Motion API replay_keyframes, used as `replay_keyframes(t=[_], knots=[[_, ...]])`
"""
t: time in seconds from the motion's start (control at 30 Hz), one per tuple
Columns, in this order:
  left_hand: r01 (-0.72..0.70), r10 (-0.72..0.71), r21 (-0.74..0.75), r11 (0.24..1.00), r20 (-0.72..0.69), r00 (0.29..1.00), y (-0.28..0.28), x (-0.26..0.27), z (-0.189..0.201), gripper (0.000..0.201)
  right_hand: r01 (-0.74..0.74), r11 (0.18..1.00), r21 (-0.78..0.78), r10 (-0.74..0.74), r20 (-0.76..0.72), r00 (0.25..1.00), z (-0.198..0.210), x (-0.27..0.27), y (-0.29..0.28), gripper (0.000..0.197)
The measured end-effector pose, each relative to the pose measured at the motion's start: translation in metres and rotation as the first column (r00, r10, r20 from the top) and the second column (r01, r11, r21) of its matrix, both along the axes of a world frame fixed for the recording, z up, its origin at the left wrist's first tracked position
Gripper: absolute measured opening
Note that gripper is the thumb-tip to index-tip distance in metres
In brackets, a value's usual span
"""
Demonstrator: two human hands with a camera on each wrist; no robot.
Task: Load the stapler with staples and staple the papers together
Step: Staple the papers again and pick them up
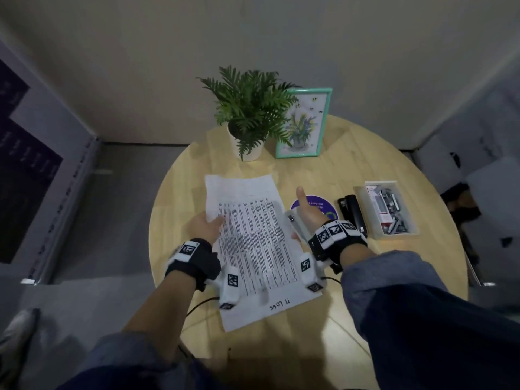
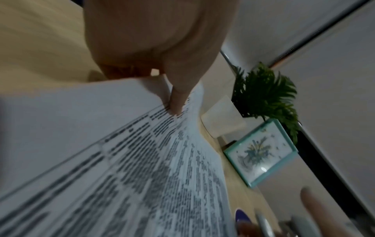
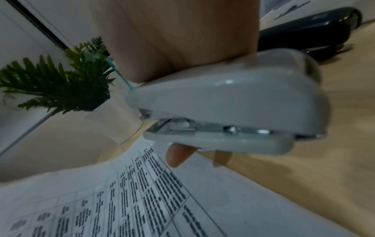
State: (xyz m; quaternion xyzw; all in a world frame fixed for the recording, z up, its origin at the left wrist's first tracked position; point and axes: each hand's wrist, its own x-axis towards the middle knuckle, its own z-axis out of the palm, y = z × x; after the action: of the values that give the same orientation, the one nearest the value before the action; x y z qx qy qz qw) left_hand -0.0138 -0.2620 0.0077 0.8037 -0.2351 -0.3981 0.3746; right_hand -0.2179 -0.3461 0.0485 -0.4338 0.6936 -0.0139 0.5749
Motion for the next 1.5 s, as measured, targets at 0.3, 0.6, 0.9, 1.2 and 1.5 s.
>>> replay_keyframes(t=[0.3, 0.6, 0.9, 1.2, 1.5], knots=[[0.205, -0.233, -0.201, 0.958, -0.129, 0.964, 0.032, -0.007, 0.022, 0.035, 0.04, 0.993, -0.114, -0.009, 0.261, 0.965, 0.026, -0.033, 0.002, 0.084], [0.436, -0.019, -0.253, 0.864, 0.848, 0.529, 0.005, -0.095, 0.085, 0.068, 0.046, 0.959, -0.278, 0.047, 0.32, 0.946, 0.067, -0.075, 0.024, 0.073], [0.615, -0.279, 0.144, 0.775, 0.951, 0.129, -0.028, -0.162, 0.134, 0.045, 0.06, 0.931, -0.36, 0.13, 0.481, 0.867, 0.071, -0.12, 0.049, 0.05], [0.768, -0.599, 0.193, 0.611, 0.747, 0.288, -0.014, -0.172, 0.139, 0.034, 0.023, 0.811, -0.584, 0.213, 0.333, 0.919, 0.059, -0.156, 0.03, 0.091], [0.785, -0.655, 0.25, 0.566, 0.716, 0.244, -0.009, -0.193, 0.149, 0.04, -0.428, 0.504, -0.75, 0.577, -0.076, 0.813, 0.075, -0.168, 0.019, 0.078]])
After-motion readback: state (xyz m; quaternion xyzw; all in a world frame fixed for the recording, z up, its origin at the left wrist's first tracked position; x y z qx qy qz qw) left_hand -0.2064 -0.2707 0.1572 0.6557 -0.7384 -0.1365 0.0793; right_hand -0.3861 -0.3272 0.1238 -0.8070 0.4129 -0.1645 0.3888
